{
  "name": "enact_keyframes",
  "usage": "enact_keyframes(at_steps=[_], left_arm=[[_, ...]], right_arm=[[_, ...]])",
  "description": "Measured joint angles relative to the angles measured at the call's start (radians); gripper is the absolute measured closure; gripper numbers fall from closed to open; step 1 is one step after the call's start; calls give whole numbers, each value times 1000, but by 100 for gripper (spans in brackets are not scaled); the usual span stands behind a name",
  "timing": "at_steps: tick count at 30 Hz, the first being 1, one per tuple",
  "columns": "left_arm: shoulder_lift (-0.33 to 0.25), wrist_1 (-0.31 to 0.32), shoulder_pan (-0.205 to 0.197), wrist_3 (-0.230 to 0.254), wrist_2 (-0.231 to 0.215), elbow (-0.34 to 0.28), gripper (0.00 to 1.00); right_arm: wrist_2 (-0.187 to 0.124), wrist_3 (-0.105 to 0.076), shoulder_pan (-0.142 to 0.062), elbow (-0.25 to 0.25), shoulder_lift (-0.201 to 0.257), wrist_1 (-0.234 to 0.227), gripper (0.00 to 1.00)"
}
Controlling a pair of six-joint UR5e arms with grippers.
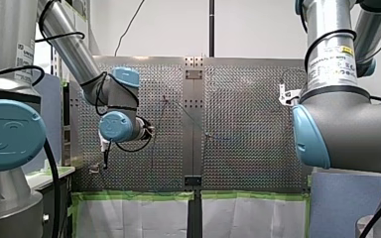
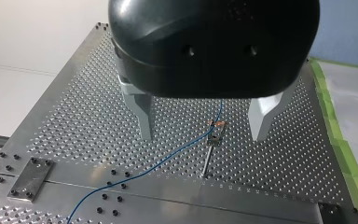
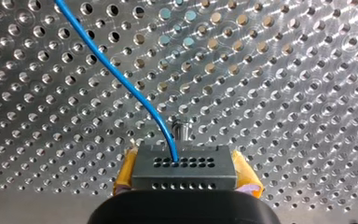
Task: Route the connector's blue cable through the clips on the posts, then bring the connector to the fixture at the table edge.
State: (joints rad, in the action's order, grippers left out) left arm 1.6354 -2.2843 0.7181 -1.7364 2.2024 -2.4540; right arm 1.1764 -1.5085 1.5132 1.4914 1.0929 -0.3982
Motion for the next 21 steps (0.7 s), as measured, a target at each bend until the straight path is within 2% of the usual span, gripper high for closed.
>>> enact_keyframes(at_steps=[13, 21], left_arm=[[0, 0, 0, 2, 1, 0, 0], [0, 0, 0, 3, 1, 0, 0]], right_arm=[[-2, 3, 0, 0, -3, 3, 100], [-21, -3, -1, -1, -12, -12, 100]])
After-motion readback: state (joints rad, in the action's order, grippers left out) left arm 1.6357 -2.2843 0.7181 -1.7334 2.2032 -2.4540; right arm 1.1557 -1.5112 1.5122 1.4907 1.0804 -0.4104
